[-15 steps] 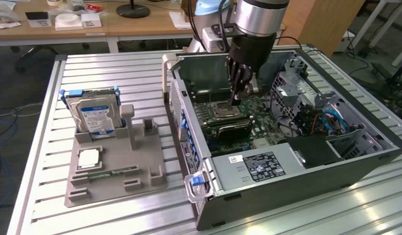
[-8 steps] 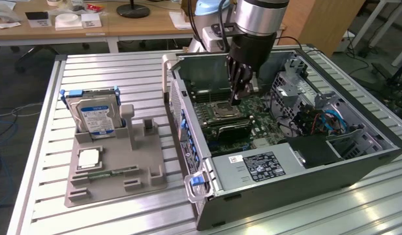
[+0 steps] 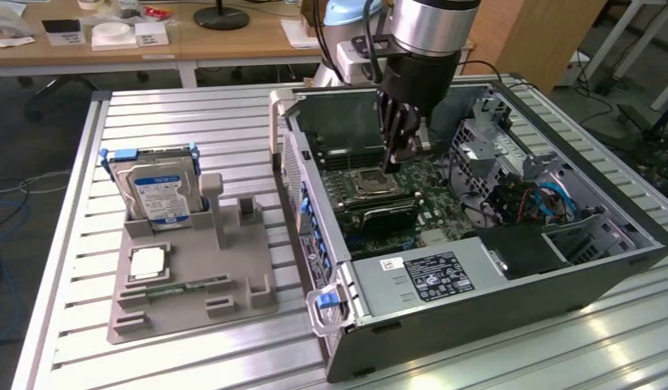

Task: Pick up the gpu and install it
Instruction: 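Press down on the gpu until it lock into place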

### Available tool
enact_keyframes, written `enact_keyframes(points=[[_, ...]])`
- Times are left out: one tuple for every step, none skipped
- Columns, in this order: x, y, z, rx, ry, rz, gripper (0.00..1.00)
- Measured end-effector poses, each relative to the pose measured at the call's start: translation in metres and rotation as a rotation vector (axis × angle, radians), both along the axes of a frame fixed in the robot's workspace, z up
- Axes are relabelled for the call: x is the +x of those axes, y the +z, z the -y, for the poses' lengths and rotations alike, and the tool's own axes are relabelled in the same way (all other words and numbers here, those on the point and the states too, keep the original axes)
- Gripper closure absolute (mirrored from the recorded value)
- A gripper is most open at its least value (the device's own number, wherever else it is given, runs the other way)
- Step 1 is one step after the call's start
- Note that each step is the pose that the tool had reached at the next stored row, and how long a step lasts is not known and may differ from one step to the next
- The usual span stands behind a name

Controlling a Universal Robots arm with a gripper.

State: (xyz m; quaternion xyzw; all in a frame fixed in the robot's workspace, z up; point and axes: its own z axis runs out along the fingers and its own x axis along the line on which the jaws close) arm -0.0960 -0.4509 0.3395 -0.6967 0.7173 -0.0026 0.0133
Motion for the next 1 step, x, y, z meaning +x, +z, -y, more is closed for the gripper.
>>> enact_keyframes(points=[[0.0000,0.0000,0.0000,0.0000,0.000,-0.0001,0.89]])
